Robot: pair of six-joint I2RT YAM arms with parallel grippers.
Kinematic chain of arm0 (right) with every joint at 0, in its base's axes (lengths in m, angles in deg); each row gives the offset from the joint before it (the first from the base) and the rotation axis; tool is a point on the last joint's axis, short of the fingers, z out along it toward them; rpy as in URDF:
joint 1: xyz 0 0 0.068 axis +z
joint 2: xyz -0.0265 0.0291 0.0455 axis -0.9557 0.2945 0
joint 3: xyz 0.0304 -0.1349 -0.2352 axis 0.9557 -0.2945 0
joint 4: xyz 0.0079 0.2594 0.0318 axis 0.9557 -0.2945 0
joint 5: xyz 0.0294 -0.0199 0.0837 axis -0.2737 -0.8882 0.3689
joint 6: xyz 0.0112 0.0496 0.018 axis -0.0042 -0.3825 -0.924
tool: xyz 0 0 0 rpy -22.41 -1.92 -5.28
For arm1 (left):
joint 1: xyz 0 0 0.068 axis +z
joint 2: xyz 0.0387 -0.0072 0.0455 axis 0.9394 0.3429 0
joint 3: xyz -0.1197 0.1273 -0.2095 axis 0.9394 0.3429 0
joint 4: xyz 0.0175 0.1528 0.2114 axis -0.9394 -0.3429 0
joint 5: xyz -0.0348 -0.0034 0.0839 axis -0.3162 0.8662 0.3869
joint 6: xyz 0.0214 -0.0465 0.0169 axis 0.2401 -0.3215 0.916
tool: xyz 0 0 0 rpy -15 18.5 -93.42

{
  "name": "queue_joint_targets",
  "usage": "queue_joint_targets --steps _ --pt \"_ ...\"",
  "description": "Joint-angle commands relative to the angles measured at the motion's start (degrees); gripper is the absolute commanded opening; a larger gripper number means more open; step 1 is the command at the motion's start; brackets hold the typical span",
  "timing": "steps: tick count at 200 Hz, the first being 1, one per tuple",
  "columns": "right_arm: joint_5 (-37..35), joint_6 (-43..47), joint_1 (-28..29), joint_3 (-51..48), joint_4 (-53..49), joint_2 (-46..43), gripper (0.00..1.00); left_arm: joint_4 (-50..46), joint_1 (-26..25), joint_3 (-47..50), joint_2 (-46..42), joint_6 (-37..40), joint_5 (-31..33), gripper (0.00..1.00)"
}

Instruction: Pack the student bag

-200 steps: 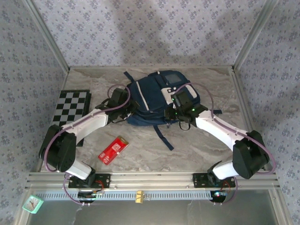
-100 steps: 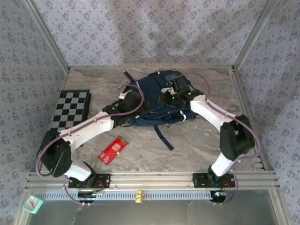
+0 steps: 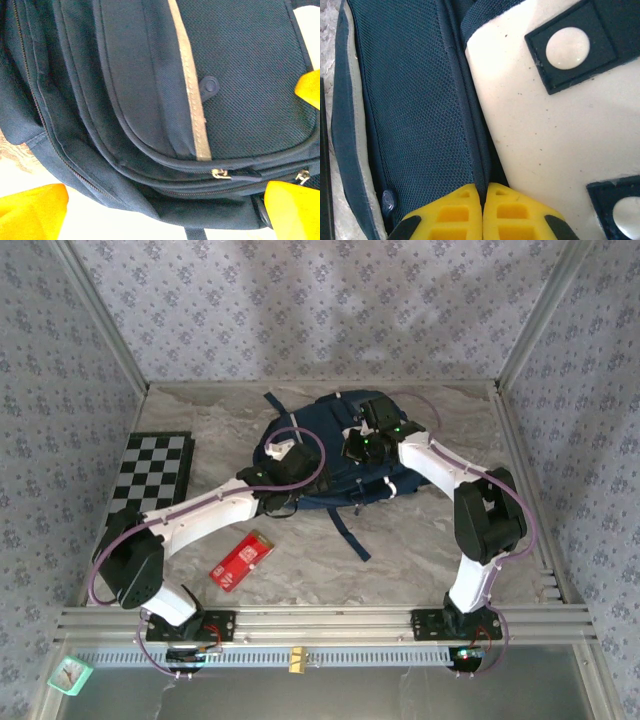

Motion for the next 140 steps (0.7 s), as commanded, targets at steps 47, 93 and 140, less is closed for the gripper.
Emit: queue_joint_targets --steps 47,93,140 --pt "1.45 -3.64 0.30 -3.01 5.49 -4.75 0.00 -1.95 -2.35 -4.01 2.74 2.90 3.92 1.00" --pt "1.29 -7.60 -0.33 -6.34 9.89 -8.92 0.00 -1.47 -4.17 -4.66 3.22 4.40 5.74 1.00" --pt "1.11 -9.95 -0.69 -7.29 12.19 -10.41 0.00 -1.87 -6.37 -5.93 5.44 4.85 7.41 1.00"
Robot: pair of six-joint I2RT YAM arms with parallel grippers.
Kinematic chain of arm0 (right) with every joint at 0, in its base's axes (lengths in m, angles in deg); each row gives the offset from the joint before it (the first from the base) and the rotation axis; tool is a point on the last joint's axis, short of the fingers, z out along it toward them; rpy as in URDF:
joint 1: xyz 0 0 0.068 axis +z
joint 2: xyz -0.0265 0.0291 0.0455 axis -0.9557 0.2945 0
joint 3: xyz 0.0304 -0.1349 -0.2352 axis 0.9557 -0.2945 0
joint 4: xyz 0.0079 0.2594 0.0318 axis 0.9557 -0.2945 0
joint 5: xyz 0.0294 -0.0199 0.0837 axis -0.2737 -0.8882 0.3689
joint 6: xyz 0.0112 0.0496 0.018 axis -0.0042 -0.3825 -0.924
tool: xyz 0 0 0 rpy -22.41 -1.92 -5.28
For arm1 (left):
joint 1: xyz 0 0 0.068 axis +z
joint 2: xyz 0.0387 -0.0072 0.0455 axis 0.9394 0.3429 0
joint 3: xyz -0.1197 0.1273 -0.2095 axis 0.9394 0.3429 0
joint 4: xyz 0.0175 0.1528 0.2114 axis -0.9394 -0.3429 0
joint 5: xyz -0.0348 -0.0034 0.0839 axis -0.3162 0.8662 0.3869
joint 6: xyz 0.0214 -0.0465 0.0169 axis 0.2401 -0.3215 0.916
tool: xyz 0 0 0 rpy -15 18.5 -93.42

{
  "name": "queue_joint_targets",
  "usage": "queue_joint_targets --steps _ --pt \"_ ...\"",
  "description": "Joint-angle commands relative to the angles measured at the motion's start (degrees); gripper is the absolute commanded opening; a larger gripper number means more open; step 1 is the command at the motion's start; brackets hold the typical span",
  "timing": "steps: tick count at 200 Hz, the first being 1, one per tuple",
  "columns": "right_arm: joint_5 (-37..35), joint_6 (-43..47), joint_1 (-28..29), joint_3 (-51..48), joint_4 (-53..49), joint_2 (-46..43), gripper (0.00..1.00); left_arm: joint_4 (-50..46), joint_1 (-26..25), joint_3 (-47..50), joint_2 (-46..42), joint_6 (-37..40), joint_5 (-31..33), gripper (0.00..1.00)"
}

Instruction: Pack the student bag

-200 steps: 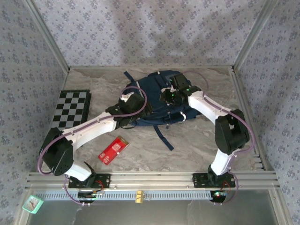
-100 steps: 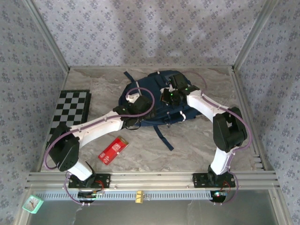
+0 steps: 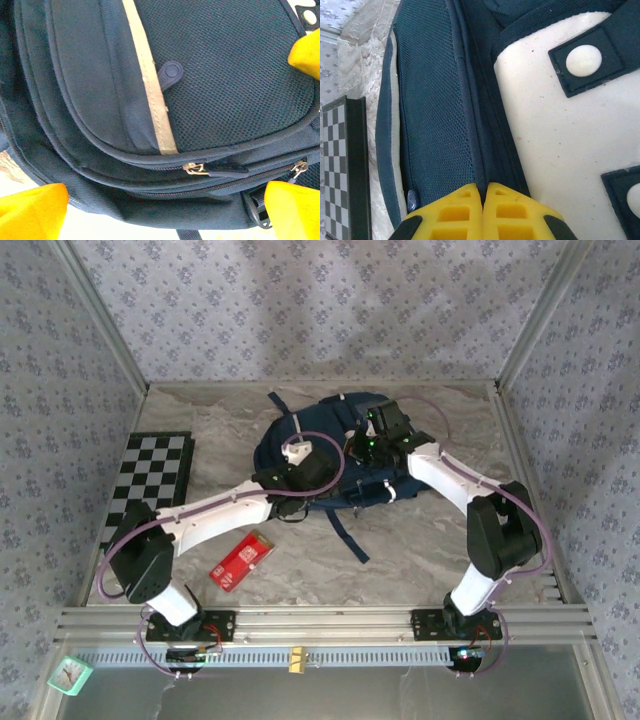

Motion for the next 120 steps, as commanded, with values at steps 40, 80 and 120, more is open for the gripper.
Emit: queue_joint_targets --steps 40,80,120 --pt "-0.36 -3.50 0.32 -0.54 4.68 -3.57 0.00 -3.06 -1.14 -6.06 4.94 0.65 6.55 1.00" --pt "-0.32 -4.08 0.45 -0.67 5.48 -3.68 0.00 -2.08 0.05 -6.04 7.60 -6.33 7.77 1.00" --pt "-0.63 -3.87 0.20 -0.26 5.11 -3.93 0.00 -2.32 0.18 -3.93 7.56 -8.83 9.76 1.00"
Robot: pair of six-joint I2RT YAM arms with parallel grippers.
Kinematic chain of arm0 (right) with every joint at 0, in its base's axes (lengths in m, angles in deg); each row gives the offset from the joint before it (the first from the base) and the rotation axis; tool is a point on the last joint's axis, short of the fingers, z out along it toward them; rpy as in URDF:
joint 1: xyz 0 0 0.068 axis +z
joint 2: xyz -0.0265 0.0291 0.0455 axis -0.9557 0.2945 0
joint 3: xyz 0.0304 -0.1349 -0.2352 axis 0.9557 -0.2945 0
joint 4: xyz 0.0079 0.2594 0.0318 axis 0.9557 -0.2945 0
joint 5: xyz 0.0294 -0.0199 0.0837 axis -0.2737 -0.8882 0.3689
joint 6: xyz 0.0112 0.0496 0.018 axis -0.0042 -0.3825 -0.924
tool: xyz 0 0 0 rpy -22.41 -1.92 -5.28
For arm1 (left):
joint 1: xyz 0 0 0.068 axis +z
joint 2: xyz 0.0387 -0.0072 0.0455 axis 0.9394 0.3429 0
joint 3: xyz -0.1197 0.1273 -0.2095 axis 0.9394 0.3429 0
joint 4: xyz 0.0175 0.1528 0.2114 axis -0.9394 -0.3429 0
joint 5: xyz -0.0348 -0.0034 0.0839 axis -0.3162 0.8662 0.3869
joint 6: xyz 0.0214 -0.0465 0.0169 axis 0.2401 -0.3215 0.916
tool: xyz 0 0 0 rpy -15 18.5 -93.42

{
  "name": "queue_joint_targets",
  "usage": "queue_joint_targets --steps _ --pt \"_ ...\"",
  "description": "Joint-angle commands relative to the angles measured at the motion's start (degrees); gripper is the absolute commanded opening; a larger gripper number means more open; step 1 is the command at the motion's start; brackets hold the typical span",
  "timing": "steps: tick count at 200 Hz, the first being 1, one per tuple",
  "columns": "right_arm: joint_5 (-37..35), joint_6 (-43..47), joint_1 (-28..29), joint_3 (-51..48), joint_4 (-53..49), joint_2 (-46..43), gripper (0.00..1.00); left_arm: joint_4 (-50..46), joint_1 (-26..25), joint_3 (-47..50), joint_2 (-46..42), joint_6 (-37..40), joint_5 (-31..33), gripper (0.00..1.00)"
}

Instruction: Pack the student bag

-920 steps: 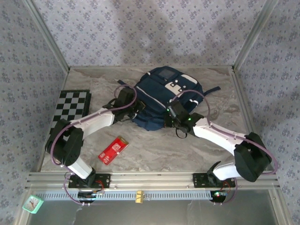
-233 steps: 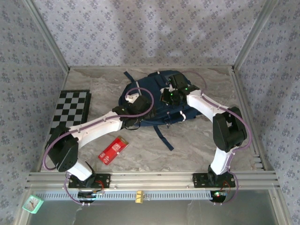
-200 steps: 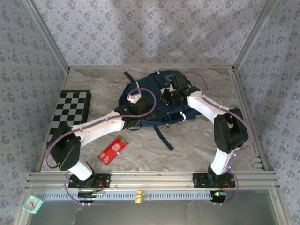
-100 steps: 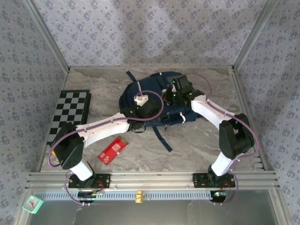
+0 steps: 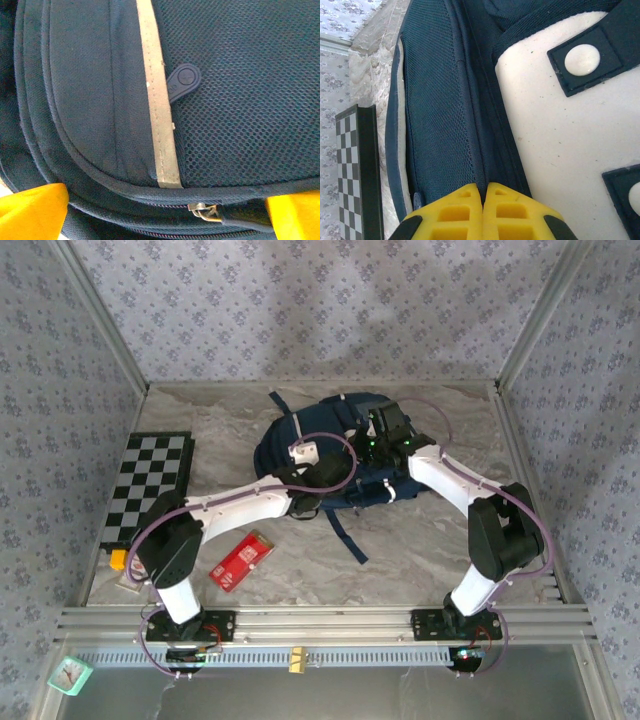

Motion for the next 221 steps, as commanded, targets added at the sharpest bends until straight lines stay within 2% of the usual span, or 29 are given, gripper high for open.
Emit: queue_joint_targets --steps 1,34,76,106,145,176,198,221 --pt "-0.66 -1.15 0.00 1.09 2.63 -3.34 0.00 -0.56 0.36 0.61 -0.39 -2.63 3.61 1.00" --pt "-0.10 -0.89 -0.73 1.87 2.44 -3.23 0.00 -2.04 0.96 3.93 -2.14 -2.82 4.11 0.97" --pt "0.19 -0.42 -0.49 2.70 2.28 -2.36 0.00 -2.68 1.15 7.94 -7.39 -0.52 3.21 0.72" --pt "0.74 0.12 -0.02 4.09 1.74 -1.21 0.00 -3.06 1.47 8.26 -9.53 1.61 0.77 0.59" --pt "0.17 0.33 0.60 4.62 1.27 -0.74 0.00 -0.37 1.46 4.32 -8.80 9.91 -5.95 0.65" --pt "0.61 0.54 0.82 4.71 0.94 -0.06 0.00 -3.24 1.68 0.46 -5.35 11.94 -6.56 0.66" --pt "0.56 0.33 0.91 4.27 1.22 -0.16 0.00 -1.99 1.68 0.38 -5.60 12.52 -8.48 0.65" --pt "0.63 0.50 0.89 4.19 1.23 0.26 0.00 -1.22 1.95 -0.04 -5.81 14.82 -7.33 0.67"
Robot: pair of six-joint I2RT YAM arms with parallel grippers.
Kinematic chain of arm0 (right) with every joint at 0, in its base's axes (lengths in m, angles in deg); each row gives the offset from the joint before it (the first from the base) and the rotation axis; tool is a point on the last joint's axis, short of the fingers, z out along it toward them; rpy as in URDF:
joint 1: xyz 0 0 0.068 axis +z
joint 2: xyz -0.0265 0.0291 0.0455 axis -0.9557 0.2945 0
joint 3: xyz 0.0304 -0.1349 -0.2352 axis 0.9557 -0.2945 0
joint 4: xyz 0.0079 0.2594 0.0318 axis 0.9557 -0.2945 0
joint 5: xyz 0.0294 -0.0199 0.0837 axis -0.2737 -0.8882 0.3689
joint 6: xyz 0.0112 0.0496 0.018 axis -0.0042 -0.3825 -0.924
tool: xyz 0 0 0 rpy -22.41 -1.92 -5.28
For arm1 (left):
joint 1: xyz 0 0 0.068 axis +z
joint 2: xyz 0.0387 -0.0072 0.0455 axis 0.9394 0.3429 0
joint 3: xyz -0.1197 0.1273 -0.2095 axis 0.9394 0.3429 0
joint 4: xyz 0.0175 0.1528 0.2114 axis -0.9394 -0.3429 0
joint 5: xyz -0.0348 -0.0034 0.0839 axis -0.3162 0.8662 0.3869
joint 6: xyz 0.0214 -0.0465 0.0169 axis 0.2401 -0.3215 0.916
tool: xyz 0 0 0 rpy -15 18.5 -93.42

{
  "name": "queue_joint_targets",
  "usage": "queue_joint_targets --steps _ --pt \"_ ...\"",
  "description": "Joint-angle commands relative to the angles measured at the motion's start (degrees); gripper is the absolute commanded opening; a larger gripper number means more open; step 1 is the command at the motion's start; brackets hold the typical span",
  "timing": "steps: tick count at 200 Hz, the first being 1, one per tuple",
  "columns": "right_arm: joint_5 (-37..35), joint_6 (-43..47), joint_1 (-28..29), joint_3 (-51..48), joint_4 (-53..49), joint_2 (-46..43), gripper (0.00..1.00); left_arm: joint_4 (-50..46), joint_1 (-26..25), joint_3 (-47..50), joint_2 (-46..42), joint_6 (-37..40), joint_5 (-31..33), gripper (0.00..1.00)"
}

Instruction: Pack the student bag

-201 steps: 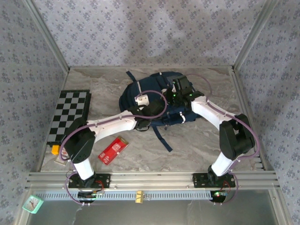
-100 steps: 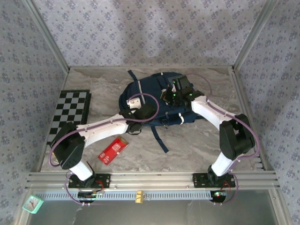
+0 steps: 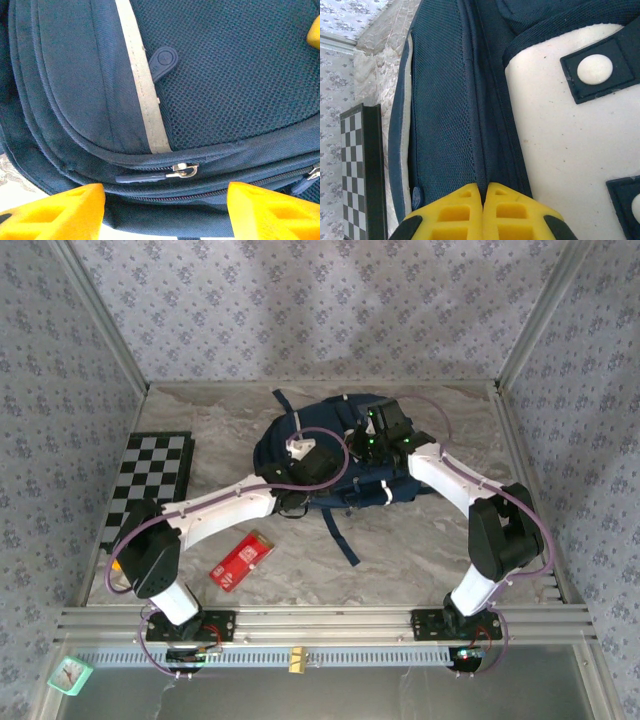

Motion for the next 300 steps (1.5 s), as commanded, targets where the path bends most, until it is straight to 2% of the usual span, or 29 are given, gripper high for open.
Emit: queue_joint_targets --steps 1,19,91,146,177,209,246,300 --pt "0.44 0.20 0.51 2.68 2.36 0.22 0.00 0.00 0.46 -1.61 0.28 4.03 -0.13 0.67" --pt "0.94 -0.05 0.53 2.92 2.33 0.28 0.00 -0.99 2.08 -1.62 0.71 6.68 -2.28 0.67" --pt "1.29 -0.02 1.11 4.40 2.08 1.53 0.00 4.87 5.00 3.57 -1.33 13.63 -9.10 0.67" --pt "1.02 0.15 2.02 4.94 1.72 2.34 0.00 9.45 6.27 1.60 0.20 22.22 -8.98 0.64" --pt "1.31 -0.03 2.08 5.00 1.76 2.61 0.00 10.72 6.75 0.60 1.59 23.59 -11.46 0.53" --pt "0.96 1.00 2.01 5.30 0.66 2.61 0.00 13.86 6.79 2.60 0.37 24.79 -13.59 0.33" --pt "1.29 1.29 1.40 5.27 0.45 2.07 0.00 12.57 6.78 3.70 -1.22 25.72 -13.08 0.15" --pt "2.31 2.90 -0.47 4.96 -1.10 0.56 0.00 9.70 6.79 6.72 -4.89 27.15 -9.47 0.00"
